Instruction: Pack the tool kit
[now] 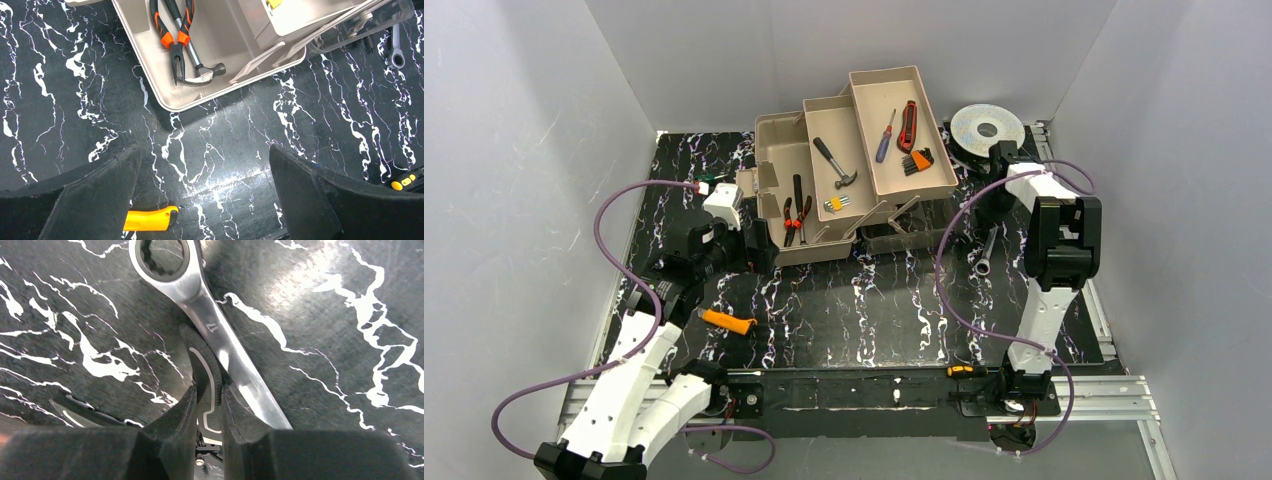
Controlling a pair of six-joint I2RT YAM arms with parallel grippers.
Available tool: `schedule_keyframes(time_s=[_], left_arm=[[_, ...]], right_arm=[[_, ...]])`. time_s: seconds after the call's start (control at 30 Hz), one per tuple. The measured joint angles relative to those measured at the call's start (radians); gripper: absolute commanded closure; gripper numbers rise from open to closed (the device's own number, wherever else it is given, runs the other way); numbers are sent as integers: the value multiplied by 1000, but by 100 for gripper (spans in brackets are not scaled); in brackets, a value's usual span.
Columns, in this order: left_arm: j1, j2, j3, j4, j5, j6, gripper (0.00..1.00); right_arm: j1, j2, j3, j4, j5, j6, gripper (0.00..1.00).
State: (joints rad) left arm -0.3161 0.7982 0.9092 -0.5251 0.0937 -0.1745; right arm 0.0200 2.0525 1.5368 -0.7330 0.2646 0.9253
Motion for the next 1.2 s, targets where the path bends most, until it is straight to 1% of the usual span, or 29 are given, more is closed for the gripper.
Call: schedule_keyframes(time_s=[0.03, 0.07, 0.1, 0.13, 0.17, 0.27, 0.37, 0.43, 0.57, 0.9, 1.2], left_arm=[[0, 0, 0, 0, 0, 0, 1], [0, 0, 0, 0, 0, 0, 1], [0, 0, 0, 0, 0, 0, 0], [0, 0, 0, 0, 0, 0, 0], [0, 0, 0, 0, 0, 0, 1], [0, 0, 0, 0, 0, 0, 0], [0, -4, 0, 0, 0, 0, 0], [0, -8, 0, 0, 0, 0, 0], [0, -11, 0, 0, 2, 0, 0], [1, -10, 0, 0, 3, 0, 1], [1, -10, 0, 0, 4, 0, 0]], right_arm=[[-2, -15, -20, 2, -8, -13, 68], [-3, -29, -35, 3, -14, -21, 58], [-6, -43, -47, 5, -20, -28, 40], [-6, -56, -54, 5, -25, -32, 30], [-7, -68, -58, 5, -26, -34, 28], [-10, -84, -61, 7, -27, -34, 36], [-19, -80, -66, 12, -34, -35, 54], [-27, -80, -75, 17, -34, -35, 59], [-37, -65, -77, 27, -37, -31, 61], [-34, -36, -50, 26, -58, -5, 60], [-20, -5, -23, -10, -24, 21, 62]])
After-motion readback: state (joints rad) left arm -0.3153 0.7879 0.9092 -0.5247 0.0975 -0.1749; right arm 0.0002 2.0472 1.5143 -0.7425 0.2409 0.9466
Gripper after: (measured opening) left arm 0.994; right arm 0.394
